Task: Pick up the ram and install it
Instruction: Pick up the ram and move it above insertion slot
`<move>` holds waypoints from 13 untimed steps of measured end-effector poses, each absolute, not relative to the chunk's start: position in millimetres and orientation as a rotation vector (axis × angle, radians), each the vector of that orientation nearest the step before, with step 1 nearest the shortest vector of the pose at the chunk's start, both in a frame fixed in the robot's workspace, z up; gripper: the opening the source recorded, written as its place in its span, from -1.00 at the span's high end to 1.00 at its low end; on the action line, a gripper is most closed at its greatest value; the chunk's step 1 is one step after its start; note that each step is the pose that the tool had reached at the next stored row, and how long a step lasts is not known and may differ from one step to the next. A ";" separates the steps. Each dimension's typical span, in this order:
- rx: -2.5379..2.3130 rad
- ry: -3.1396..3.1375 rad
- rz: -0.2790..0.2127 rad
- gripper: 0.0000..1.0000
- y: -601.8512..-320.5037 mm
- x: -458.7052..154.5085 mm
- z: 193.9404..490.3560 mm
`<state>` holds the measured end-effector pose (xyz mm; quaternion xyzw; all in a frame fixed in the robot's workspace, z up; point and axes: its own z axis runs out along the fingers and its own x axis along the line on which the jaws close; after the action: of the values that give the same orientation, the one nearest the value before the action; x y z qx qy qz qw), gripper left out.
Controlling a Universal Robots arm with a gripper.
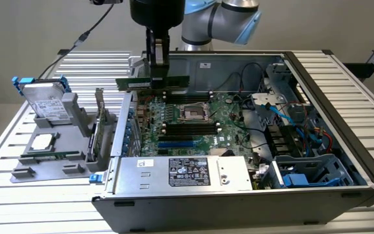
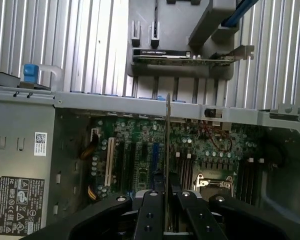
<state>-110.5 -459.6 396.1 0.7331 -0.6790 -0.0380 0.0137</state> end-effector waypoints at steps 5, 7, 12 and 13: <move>2.282 -2.118 -0.120 0.70 -458.0 -100.3 392.5; 2.280 -2.124 -0.124 0.70 -457.9 -97.7 390.6; 2.273 -2.140 -0.132 0.70 -457.3 -90.1 384.3; 2.272 -2.141 -0.132 0.70 -456.7 -87.6 382.4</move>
<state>-87.6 -456.7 382.4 0.7272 -0.6851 -0.0423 0.0083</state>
